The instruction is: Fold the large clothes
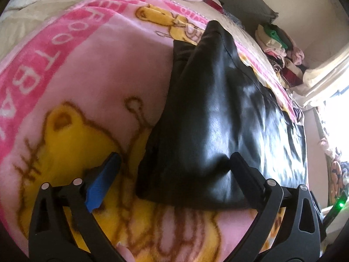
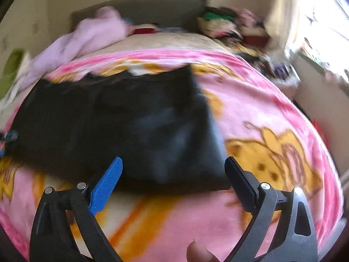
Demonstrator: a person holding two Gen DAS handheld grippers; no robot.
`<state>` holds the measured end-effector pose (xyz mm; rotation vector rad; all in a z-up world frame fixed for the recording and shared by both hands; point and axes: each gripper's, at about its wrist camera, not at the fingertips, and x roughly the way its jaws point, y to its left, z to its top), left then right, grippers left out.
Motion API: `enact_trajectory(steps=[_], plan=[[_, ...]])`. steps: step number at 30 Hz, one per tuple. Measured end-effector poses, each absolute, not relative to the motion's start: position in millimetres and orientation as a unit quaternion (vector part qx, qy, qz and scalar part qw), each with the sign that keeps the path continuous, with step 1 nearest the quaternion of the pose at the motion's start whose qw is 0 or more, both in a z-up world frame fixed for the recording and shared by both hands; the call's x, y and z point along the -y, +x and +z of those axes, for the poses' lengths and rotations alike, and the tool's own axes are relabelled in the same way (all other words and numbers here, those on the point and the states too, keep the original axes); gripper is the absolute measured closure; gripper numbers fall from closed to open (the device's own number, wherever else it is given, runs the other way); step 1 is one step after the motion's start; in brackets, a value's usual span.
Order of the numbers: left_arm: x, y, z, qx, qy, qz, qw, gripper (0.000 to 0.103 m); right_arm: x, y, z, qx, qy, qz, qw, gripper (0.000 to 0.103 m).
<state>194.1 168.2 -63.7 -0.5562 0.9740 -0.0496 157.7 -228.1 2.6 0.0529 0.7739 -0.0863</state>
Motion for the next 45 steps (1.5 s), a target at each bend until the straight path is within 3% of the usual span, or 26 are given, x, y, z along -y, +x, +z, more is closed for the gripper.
enact_trajectory(steps=[1, 3, 4, 7, 9, 11, 13, 19, 22, 24, 25, 26, 28, 32, 36, 37, 40, 45], plan=[[-167.8, 194.4, -63.9, -0.46, -0.267, -0.02, 0.847, 0.012, 245.3, 161.5, -2.9, -0.388, 0.068, -0.042, 0.918, 0.009], [-165.5, 195.1, -62.4, -0.456, -0.268, -0.024, 0.848, 0.029, 269.0, 164.9, -11.6, -0.397, 0.13, -0.044, 0.908, 0.01], [-162.8, 195.3, -61.3, -0.455, -0.274, -0.037, 0.847, 0.042, 280.1, 166.4, -16.3, -0.401, 0.162, -0.04, 0.901, 0.011], [-157.5, 194.4, -59.0, -0.459, -0.259, -0.036, 0.849, 0.048, 300.7, 172.3, -29.6, -0.417, 0.233, 0.007, 0.878, 0.021], [-159.0, 193.0, -59.4, -0.458, -0.266, -0.041, 0.847, 0.051, 298.6, 174.0, -28.6, -0.419, 0.227, 0.044, 0.878, 0.05], [-159.3, 190.2, -58.2, -0.457, -0.265, -0.044, 0.848, 0.057, 294.4, 171.6, -26.0, -0.423, 0.219, 0.053, 0.878, 0.067], [-158.4, 186.1, -54.9, -0.453, -0.261, -0.046, 0.851, 0.06, 294.3, 165.9, -23.0, -0.421, 0.217, 0.061, 0.879, 0.077], [-164.7, 172.0, -49.5, -0.448, -0.272, -0.059, 0.85, 0.066, 285.7, 147.1, -12.3, -0.425, 0.188, 0.05, 0.884, 0.078], [-166.1, 163.8, -46.5, -0.447, -0.269, -0.061, 0.851, 0.066, 282.5, 149.3, -12.5, -0.43, 0.174, 0.043, 0.885, 0.076], [-165.7, 160.8, -45.6, -0.446, -0.267, -0.06, 0.852, 0.066, 277.3, 147.8, -9.8, -0.431, 0.147, 0.029, 0.89, 0.07], [-165.7, 162.4, -45.0, -0.447, -0.265, -0.059, 0.852, 0.066, 275.1, 147.1, -8.3, -0.431, 0.134, 0.018, 0.892, 0.06], [-165.1, 163.6, -44.8, -0.448, -0.262, -0.058, 0.853, 0.065, 271.0, 145.4, -4.7, -0.423, 0.111, 0.001, 0.899, 0.056], [-162.9, 163.8, -43.6, -0.449, -0.252, -0.053, 0.856, 0.064, 265.2, 140.2, 5.3, -0.399, 0.085, -0.022, 0.913, 0.056], [-159.6, 168.0, -41.7, -0.451, -0.236, -0.045, 0.859, 0.057, 238.5, 127.4, 33.4, -0.334, 0.046, -0.021, 0.941, 0.041], [-159.3, 172.3, -41.8, -0.453, -0.227, -0.041, 0.861, 0.046, 193.0, 128.4, 44.2, -0.321, 0.015, 0.061, 0.945, 0.04], [-159.2, 173.4, -42.5, -0.455, -0.226, -0.04, 0.861, 0.042, 180.4, 131.4, 43.6, -0.327, 0.01, 0.089, 0.941, 0.041], [-158.7, 177.6, -44.6, -0.459, -0.216, -0.033, 0.861, 0.033, 142.9, 139.3, 36.7, -0.352, -0.003, 0.164, 0.922, 0.068], [-158.2, 185.0, -47.6, -0.462, -0.212, -0.032, 0.861, 0.03, 92.8, 150.5, 25.0, -0.376, -0.026, 0.225, 0.899, 0.081]])
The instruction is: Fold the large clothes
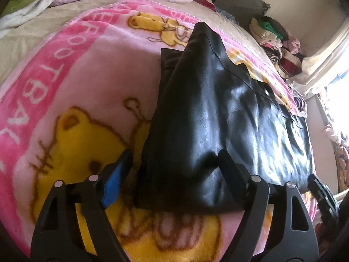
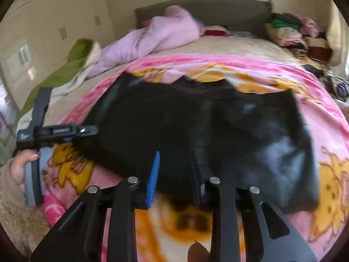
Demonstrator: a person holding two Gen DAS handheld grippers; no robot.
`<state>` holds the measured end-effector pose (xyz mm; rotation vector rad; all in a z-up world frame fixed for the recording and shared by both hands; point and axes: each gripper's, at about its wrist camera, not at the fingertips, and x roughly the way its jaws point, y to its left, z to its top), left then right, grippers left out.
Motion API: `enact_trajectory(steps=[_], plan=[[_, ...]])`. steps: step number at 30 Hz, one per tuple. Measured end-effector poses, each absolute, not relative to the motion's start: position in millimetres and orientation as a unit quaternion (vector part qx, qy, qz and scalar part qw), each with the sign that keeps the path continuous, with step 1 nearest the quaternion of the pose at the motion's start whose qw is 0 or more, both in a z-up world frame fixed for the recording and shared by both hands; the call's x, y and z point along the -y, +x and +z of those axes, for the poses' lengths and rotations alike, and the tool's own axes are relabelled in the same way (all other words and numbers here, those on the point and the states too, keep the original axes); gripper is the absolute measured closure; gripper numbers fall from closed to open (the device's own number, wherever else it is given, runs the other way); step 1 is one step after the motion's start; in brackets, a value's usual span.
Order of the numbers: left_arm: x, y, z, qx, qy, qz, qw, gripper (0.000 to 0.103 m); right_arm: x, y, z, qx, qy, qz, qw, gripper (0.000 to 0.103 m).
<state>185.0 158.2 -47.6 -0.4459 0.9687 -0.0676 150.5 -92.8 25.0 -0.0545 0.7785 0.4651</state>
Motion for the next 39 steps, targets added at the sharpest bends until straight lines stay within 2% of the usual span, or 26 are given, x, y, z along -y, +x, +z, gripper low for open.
enact_trajectory(steps=[3, 9, 10, 11, 12, 17, 19, 22, 24, 28, 32, 36, 39], plan=[[-159.4, 191.7, -50.3, -0.462, -0.213, -0.028, 0.86, 0.023, 74.1, 154.7, 6.7, -0.423, -0.038, 0.227, 0.877, 0.088], [-158.3, 202.0, -56.1, -0.455, -0.235, -0.034, 0.858, 0.023, 66.2, 159.9, -22.2, -0.454, -0.056, 0.205, 0.866, 0.088], [-157.8, 204.4, -56.8, -0.452, -0.242, -0.036, 0.858, 0.026, 66.5, 160.3, -23.0, -0.454, -0.054, 0.205, 0.866, 0.088], [-157.1, 206.0, -57.1, -0.448, -0.252, -0.046, 0.856, 0.041, 66.8, 160.5, -23.6, -0.454, -0.051, 0.205, 0.866, 0.088], [-156.0, 206.8, -57.2, -0.451, -0.255, -0.046, 0.854, 0.042, 68.2, 161.0, -24.2, -0.454, -0.046, 0.207, 0.865, 0.088], [-143.7, 203.5, -37.5, -0.438, -0.23, -0.047, 0.868, 0.075, 76.9, 166.6, -22.1, -0.467, -0.019, 0.22, 0.856, 0.088], [-140.3, 195.7, -23.3, -0.418, -0.224, -0.054, 0.879, 0.082, 72.1, 169.6, -16.7, -0.476, -0.025, 0.223, 0.85, 0.088], [-137.4, 184.9, -1.2, -0.392, -0.225, -0.073, 0.889, 0.084, 79.8, 180.9, -0.1, -0.494, 0.005, 0.243, 0.835, 0.088], [-131.9, 180.0, 12.7, -0.381, -0.22, -0.082, 0.894, 0.084, 93.0, 194.6, 22.5, -0.467, 0.052, 0.247, 0.848, 0.088], [-115.5, 178.5, 34.2, -0.363, -0.202, -0.091, 0.905, 0.084, 101.9, 236.8, 50.1, -0.422, 0.063, 0.221, 0.877, 0.087], [-100.6, 177.7, 49.7, -0.352, -0.192, -0.1, 0.911, 0.085, 97.2, 293.4, 31.8, -0.452, 0.047, 0.186, 0.871, 0.087], [-94.7, 180.8, 53.5, -0.352, -0.191, -0.104, 0.91, 0.085, 89.5, 324.5, -13.6, -0.515, 0.048, 0.187, 0.835, 0.087], [-86.7, 184.3, 54.3, -0.354, -0.191, -0.108, 0.909, 0.086, 88.2, 324.3, -21.2, -0.51, 0.041, 0.184, 0.839, 0.089]])
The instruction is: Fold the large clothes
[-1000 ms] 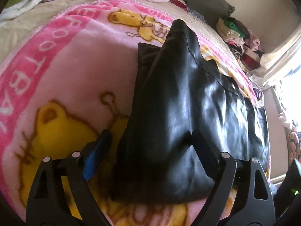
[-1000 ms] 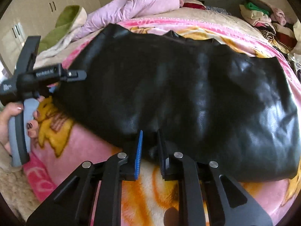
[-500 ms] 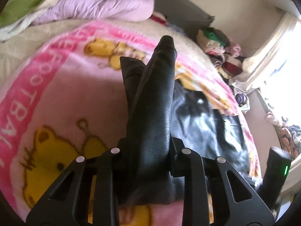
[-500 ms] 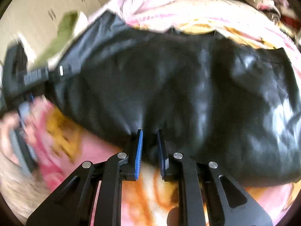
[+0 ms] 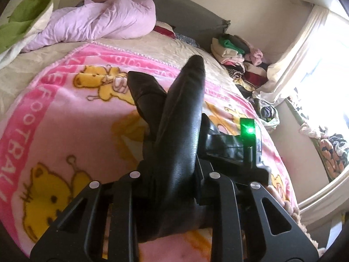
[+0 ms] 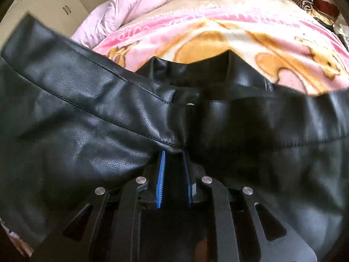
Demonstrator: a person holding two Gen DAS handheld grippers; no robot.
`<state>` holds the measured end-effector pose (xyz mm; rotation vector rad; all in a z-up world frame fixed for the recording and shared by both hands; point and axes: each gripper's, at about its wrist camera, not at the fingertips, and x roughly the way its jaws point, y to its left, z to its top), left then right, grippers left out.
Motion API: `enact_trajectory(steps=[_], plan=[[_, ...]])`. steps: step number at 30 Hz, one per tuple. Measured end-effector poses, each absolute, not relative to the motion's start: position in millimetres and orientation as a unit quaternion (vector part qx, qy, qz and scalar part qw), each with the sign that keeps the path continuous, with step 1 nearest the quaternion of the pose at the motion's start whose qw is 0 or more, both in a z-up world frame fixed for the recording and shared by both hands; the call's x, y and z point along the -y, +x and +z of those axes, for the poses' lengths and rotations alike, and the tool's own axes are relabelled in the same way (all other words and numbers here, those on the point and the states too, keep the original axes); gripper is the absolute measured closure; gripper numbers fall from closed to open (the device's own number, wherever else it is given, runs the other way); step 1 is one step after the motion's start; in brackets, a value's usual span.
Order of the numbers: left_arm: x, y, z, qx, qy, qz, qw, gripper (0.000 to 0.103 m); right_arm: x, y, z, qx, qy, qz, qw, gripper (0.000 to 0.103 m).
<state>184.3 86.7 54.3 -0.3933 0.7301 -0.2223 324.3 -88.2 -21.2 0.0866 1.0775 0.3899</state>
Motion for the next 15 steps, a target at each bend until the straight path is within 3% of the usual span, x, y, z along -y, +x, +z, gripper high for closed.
enact_trajectory(steps=[9, 15], plan=[[-66.2, 174.4, 75.0, -0.338, -0.177, -0.114, 0.917, 0.086, 125.6, 259.3, 45.3, -0.462, 0.073, 0.268, 0.842, 0.086], [-55.0, 170.8, 80.8, -0.333, -0.174, -0.113, 0.92, 0.087, 127.7, 196.4, 17.7, -0.499, 0.049, 0.305, 0.81, 0.085]])
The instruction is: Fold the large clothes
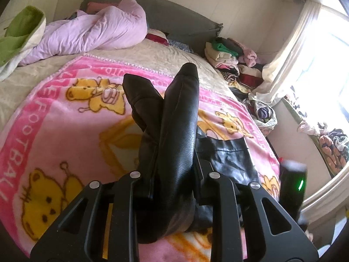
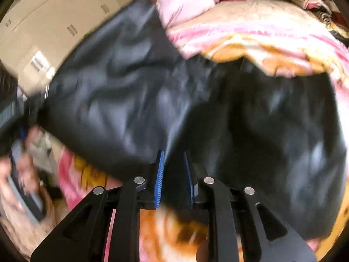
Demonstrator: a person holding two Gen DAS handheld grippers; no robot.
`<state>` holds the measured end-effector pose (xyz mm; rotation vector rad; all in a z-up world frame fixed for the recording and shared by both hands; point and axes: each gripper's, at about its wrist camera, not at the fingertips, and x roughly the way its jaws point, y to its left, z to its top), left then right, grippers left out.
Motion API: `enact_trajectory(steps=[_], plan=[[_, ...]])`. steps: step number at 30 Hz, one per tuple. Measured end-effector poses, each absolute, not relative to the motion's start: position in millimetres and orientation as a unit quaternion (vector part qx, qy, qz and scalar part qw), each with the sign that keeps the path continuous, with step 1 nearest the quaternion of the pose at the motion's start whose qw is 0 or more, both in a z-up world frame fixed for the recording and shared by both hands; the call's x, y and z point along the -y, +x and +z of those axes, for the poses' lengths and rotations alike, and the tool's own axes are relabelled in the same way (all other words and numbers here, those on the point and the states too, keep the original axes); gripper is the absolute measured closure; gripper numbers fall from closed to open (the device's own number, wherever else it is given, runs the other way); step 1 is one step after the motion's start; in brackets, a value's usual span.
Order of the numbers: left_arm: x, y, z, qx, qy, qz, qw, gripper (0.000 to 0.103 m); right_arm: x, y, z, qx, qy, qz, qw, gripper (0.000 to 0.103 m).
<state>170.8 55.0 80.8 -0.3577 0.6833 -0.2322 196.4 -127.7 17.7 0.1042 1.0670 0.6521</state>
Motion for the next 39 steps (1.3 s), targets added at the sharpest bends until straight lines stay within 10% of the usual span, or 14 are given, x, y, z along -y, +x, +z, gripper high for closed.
enact_trajectory(steps=[6, 10, 14, 19, 33, 35, 39], plan=[[-40.5, 168.8, 82.3, -0.333, -0.16, -0.111, 0.922, 0.087, 133.5, 193.0, -8.2, -0.511, 0.053, 0.289, 0.808, 0.085], [-26.6, 160.4, 88.0, -0.324, -0.156, -0.119, 0.926, 0.088, 180.3, 197.3, 47.8, -0.453, 0.131, 0.281, 0.836, 0.063], [-2.6, 153.1, 90.2, -0.313, -0.138, -0.129, 0.931, 0.088, 204.6, 206.2, 105.6, -0.422, 0.211, 0.315, 0.824, 0.019], [14.1, 148.8, 91.4, -0.308, -0.114, -0.135, 0.935, 0.088, 165.8, 228.9, 140.8, -0.454, 0.181, 0.335, 0.806, 0.015], [21.8, 141.0, 89.8, -0.304, -0.092, -0.154, 0.936, 0.088, 72.0, 282.9, 126.1, -0.528, 0.036, 0.283, 0.8, 0.018], [21.5, 142.0, 89.7, -0.303, -0.091, -0.153, 0.936, 0.087, 71.4, 285.1, 123.9, -0.518, 0.036, 0.297, 0.801, 0.057], [15.2, 136.8, 95.8, -0.291, -0.099, -0.153, 0.939, 0.077, 90.0, 284.4, 127.7, -0.469, 0.056, 0.323, 0.82, 0.076]])
